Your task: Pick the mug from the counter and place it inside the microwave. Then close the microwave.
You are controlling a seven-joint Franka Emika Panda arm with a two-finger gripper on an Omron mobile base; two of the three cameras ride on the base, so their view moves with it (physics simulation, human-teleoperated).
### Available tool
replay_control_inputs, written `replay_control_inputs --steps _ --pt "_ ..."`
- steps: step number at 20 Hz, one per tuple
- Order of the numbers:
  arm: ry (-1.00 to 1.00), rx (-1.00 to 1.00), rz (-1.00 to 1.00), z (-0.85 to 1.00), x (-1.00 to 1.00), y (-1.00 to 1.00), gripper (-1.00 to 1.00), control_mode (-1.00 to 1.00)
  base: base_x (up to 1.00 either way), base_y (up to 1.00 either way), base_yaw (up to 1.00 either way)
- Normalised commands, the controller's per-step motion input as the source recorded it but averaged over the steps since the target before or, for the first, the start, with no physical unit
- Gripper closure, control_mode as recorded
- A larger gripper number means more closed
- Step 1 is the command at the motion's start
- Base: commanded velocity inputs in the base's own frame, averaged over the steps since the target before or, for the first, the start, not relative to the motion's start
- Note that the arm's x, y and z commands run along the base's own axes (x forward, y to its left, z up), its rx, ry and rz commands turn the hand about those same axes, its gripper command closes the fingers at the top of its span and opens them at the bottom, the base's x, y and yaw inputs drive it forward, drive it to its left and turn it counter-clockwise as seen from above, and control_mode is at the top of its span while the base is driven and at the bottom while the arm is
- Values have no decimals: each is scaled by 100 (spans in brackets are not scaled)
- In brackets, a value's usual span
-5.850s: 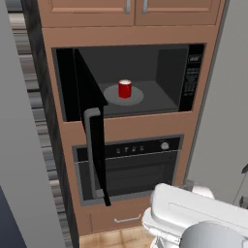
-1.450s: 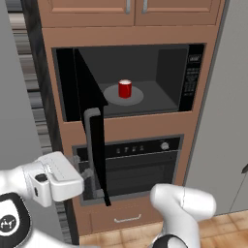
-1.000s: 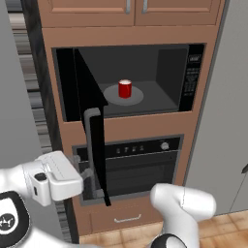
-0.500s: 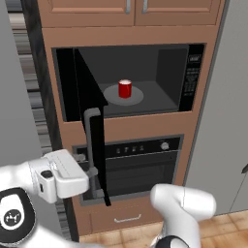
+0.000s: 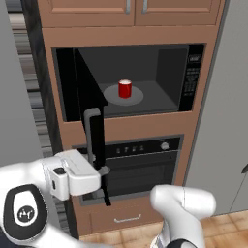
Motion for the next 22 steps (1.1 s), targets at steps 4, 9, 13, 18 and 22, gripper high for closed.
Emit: replay_control_inputs --steps 4,9,13,18,22 --pt "7 0 0 0 -1 -28 -100 -100 0 0 0" --pt "13 0 0 2 0 -48 -100 -100 0 0 0" --pt "9 0 1 1 1 -61 -100 -100 0 0 0" --pt "1 0 3 0 7 -74 -100 -100 0 0 0" --pt "0 0 5 0 19 -73 -100 -100 0 0 0"
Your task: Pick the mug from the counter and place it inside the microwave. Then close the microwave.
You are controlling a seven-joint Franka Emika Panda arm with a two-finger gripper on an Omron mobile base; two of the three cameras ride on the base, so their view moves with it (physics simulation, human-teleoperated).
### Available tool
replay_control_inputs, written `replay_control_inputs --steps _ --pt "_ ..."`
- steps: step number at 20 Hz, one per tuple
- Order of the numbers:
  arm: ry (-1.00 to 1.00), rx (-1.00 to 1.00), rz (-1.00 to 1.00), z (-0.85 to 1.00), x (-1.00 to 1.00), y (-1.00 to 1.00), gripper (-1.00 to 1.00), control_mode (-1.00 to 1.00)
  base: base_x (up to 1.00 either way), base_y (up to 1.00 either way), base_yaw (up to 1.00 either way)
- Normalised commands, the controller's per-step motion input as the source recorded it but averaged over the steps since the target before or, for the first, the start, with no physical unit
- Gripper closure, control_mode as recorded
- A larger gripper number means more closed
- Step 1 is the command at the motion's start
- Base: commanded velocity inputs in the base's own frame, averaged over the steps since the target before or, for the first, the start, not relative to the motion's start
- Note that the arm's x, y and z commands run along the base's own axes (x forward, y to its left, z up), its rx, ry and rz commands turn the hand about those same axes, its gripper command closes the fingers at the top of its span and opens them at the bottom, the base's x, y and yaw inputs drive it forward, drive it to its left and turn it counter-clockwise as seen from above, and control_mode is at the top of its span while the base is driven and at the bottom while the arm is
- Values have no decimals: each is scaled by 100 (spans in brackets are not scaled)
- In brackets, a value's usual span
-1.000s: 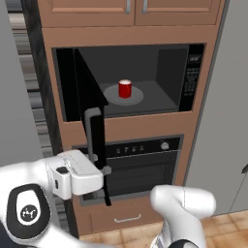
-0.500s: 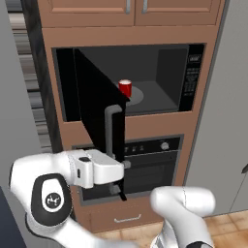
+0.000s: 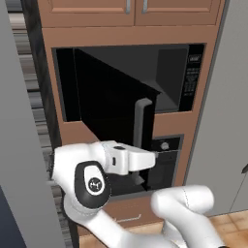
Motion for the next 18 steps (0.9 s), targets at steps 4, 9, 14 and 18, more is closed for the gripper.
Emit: replay_control_inputs --steps 4,9,14,18 --pt "0 0 7 0 30 -67 -100 -100 0 0 0" --pt "0 0 7 7 34 -56 -100 -100 0 0 0" --pt "0 0 7 8 38 -49 -100 -100 0 0 0" --pt "0 0 7 8 41 -43 -100 -100 0 0 0"
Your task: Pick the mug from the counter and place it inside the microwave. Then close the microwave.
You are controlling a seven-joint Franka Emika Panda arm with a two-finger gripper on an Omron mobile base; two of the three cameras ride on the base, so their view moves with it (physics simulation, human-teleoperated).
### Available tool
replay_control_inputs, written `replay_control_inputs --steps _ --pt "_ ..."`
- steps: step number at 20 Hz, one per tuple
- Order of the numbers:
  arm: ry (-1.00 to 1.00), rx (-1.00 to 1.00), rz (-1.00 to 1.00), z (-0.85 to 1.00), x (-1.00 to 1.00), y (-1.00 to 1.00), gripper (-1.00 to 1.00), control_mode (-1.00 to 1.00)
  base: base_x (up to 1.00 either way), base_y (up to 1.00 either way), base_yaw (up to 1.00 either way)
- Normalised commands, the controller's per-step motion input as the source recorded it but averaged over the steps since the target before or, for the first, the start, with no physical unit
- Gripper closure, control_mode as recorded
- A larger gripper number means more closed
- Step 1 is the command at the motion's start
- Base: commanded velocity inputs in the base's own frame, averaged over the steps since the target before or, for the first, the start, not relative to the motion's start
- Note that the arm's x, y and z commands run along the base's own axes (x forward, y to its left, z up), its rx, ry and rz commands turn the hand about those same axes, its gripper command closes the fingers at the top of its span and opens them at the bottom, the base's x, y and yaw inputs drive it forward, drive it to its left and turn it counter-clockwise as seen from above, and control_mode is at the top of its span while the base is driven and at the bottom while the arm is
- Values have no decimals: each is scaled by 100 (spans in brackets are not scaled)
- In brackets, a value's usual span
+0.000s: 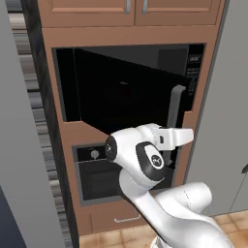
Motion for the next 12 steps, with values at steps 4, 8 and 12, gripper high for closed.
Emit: replay_control_inputs --steps 4,8,12 --pt "0 0 7 8 40 -38 -100 -100 0 0 0" --pt "0 0 7 6 41 -37 -100 -100 0 0 0" --pt "0 1 6 11 37 -30 -100 -100 0 0 0"
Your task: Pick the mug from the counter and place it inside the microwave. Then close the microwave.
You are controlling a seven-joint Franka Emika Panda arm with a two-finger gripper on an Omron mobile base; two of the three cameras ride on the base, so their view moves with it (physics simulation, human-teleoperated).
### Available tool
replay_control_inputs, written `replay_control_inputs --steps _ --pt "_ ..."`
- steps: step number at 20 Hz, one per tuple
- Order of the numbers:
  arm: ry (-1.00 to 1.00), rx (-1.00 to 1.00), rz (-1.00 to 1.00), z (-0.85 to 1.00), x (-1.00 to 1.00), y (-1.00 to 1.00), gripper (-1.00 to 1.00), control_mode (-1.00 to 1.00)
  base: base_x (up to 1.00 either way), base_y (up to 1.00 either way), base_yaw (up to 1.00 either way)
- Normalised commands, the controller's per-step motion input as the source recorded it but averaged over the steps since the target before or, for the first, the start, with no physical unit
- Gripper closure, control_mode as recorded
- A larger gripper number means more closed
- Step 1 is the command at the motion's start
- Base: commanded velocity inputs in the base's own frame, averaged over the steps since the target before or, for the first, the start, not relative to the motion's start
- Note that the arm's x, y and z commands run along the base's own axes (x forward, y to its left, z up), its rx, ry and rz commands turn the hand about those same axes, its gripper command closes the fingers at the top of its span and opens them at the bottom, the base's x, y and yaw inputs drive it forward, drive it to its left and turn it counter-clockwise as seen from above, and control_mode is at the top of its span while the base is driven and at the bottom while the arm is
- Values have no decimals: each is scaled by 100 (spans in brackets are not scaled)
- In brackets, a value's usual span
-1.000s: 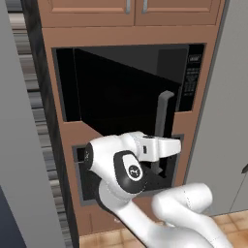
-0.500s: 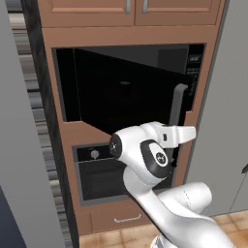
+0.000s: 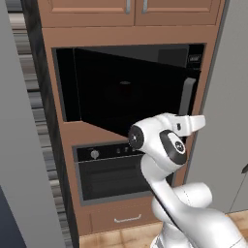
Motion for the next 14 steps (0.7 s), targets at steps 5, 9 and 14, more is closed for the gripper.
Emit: replay_control_inputs --steps 5,9,14 --pt "0 3 5 9 36 -28 -100 -100 0 0 0" --pt "0 6 3 0 42 -25 -100 -100 0 0 0" --pt "0 10 3 0 44 -29 -100 -100 0 0 0"
